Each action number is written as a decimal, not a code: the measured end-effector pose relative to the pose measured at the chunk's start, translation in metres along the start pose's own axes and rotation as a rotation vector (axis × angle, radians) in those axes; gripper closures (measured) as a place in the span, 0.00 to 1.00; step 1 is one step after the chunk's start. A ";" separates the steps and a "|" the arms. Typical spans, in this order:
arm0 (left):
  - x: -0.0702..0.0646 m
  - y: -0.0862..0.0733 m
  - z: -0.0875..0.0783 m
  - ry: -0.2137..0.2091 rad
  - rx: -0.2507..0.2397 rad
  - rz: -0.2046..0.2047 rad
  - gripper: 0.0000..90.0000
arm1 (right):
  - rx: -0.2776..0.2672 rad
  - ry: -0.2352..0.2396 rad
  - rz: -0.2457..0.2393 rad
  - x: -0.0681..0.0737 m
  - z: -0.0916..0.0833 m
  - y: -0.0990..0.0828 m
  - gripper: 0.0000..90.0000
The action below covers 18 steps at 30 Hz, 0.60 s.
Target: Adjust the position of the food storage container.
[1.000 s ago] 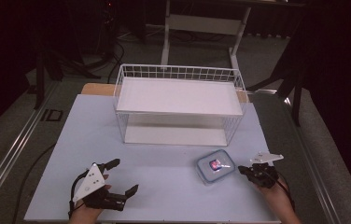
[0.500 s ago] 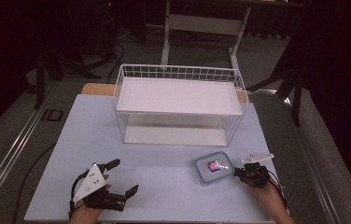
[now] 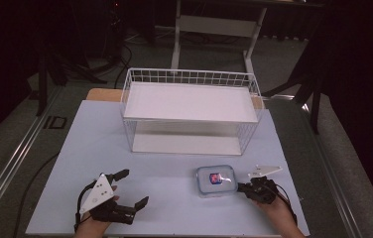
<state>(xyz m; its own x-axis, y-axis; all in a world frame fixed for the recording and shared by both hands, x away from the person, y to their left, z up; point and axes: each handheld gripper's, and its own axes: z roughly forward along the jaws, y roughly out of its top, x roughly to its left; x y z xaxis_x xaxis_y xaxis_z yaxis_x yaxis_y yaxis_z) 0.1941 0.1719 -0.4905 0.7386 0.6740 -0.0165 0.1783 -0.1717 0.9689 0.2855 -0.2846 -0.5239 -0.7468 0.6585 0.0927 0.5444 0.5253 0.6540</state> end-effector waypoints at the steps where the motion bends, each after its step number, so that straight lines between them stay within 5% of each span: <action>1: 0.000 0.000 0.000 0.001 0.000 0.000 0.01 | 0.002 0.002 -0.008 0.002 0.002 0.002 1.00; 10: 0.000 0.000 0.000 -0.004 0.001 -0.002 0.01 | 0.007 0.043 -0.041 0.015 0.022 0.022 1.00; 18: -0.001 0.000 -0.002 -0.002 0.002 0.001 0.01 | 0.027 0.006 -0.066 0.013 0.021 0.024 1.00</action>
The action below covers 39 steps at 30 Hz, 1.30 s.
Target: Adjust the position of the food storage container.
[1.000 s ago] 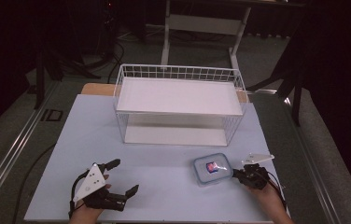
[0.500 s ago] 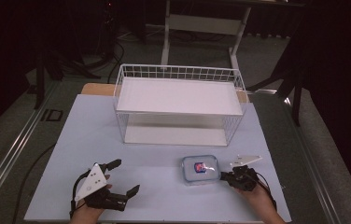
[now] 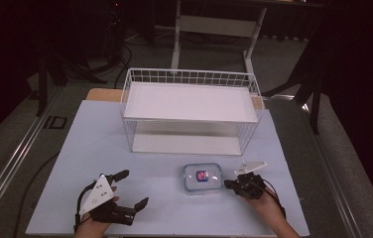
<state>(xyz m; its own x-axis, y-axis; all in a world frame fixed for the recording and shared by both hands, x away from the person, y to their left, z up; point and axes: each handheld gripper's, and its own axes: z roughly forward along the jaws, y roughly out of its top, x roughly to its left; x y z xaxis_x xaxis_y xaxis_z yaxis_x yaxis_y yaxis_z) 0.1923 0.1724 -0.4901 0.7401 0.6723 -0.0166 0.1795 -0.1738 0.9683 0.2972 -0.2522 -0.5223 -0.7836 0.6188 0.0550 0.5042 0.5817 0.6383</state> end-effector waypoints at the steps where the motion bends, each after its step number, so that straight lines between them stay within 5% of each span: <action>1: 0.000 0.000 0.000 0.001 0.000 0.000 0.01 | -0.003 -0.002 0.011 -0.002 -0.001 0.000 1.00; 7: 0.000 0.000 0.000 0.001 -0.002 -0.002 0.01 | -0.032 0.010 0.075 -0.012 -0.002 0.003 1.00; 39: 0.000 -0.001 0.000 -0.014 0.010 -0.009 0.01 | -0.020 0.092 -0.009 0.032 0.040 0.045 1.00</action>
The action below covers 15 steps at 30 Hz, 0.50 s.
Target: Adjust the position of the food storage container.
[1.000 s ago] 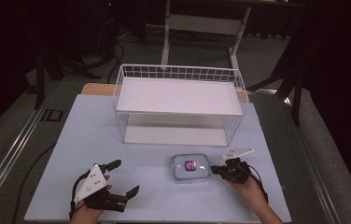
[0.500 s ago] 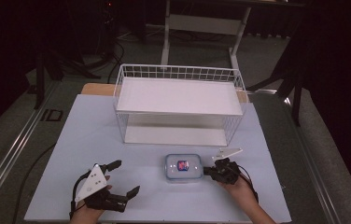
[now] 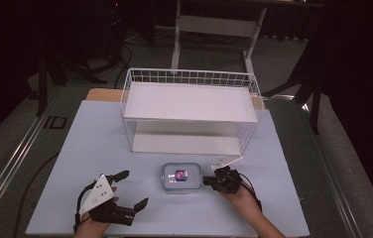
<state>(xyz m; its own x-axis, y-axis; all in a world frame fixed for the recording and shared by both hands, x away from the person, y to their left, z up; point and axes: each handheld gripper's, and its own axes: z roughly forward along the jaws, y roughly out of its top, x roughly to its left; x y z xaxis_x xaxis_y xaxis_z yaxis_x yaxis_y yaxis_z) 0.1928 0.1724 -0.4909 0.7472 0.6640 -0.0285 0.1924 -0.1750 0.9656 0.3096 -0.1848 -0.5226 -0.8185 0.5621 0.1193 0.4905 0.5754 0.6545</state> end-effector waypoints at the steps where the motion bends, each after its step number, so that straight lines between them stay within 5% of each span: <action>1: 0.000 0.000 0.000 -0.001 0.001 0.002 0.01 | -0.003 0.002 -0.001 0.001 0.001 0.001 1.00; 7: 0.001 0.000 0.000 -0.002 -0.002 -0.003 0.01 | -0.009 -0.018 -0.018 0.003 0.002 0.003 0.98; 8: 0.002 0.001 0.000 -0.003 -0.007 -0.005 0.01 | -0.062 -0.037 0.027 0.000 -0.007 -0.001 0.86; 11: 0.003 0.000 0.001 -0.004 -0.004 -0.012 0.01 | -0.098 -0.042 0.060 -0.003 -0.016 -0.004 0.80; 15: 0.003 0.000 0.002 -0.001 -0.005 -0.020 0.01 | -0.165 -0.055 0.056 0.005 -0.036 -0.007 0.61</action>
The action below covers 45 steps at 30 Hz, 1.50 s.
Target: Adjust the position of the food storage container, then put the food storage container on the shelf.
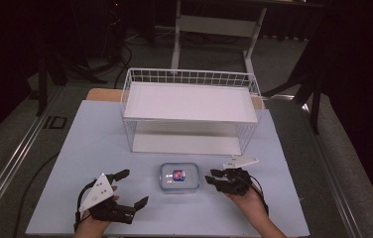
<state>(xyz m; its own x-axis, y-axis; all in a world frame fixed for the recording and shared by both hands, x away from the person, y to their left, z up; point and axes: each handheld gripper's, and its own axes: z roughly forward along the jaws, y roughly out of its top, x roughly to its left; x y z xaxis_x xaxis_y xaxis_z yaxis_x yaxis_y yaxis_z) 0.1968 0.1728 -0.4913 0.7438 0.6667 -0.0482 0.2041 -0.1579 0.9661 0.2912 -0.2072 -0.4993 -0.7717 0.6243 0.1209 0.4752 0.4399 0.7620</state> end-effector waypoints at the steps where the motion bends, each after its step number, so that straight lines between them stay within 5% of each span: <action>1: 0.000 0.001 0.001 0.001 0.005 0.001 0.01 | -0.023 0.018 0.003 0.003 -0.005 0.000 0.52; 4: -0.001 0.004 0.003 -0.013 0.011 -0.012 0.01 | -0.074 0.066 -0.008 0.011 -0.015 0.001 0.29; 9: -0.004 0.014 0.005 -0.025 0.058 0.011 0.01 | -0.099 0.076 -0.021 0.020 -0.026 0.006 0.22; 13: -0.002 0.020 0.007 -0.043 0.091 -0.020 0.01 | -0.126 0.018 -0.041 0.023 -0.032 0.011 0.23; 16: 0.003 0.027 0.011 -0.065 0.156 -0.033 0.01 | -0.144 0.044 -0.011 0.021 -0.034 0.014 0.22; 18: 0.007 0.030 0.014 -0.082 0.159 -0.077 0.01 | -0.168 0.045 -0.006 0.021 -0.035 0.014 0.22; 21: 0.013 0.034 0.020 -0.116 0.169 -0.163 0.01 | -0.125 0.092 0.058 0.018 -0.030 0.016 0.21; 26: 0.022 0.036 0.042 -0.207 0.270 -0.310 0.01 | -0.063 0.105 0.117 0.014 -0.018 0.021 0.14; 31: 0.029 0.030 0.064 -0.182 0.306 -0.420 0.01 | -0.021 0.133 0.154 0.011 -0.004 0.027 0.14; 33: 0.032 0.028 0.072 -0.156 0.344 -0.442 0.01 | 0.009 0.099 0.187 0.011 0.002 0.029 0.15; 35: 0.035 0.026 0.079 -0.130 0.371 -0.488 0.01 | 0.044 0.082 0.249 0.010 0.009 0.028 0.15; 41: 0.039 0.019 0.093 -0.093 0.436 -0.578 0.01 | 0.094 0.158 0.465 0.003 0.031 0.022 0.15; 45: 0.045 0.008 0.100 -0.054 0.474 -0.669 0.01 | 0.114 0.181 0.551 -0.001 0.039 0.018 0.17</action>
<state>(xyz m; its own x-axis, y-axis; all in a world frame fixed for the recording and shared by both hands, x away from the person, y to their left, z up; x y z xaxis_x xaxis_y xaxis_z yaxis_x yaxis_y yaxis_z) 0.2951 0.1285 -0.5110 0.3966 0.6949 -0.5999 0.8534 -0.0383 0.5198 0.3168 -0.1744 -0.5101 -0.4535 0.6649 0.5935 0.8611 0.1550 0.4843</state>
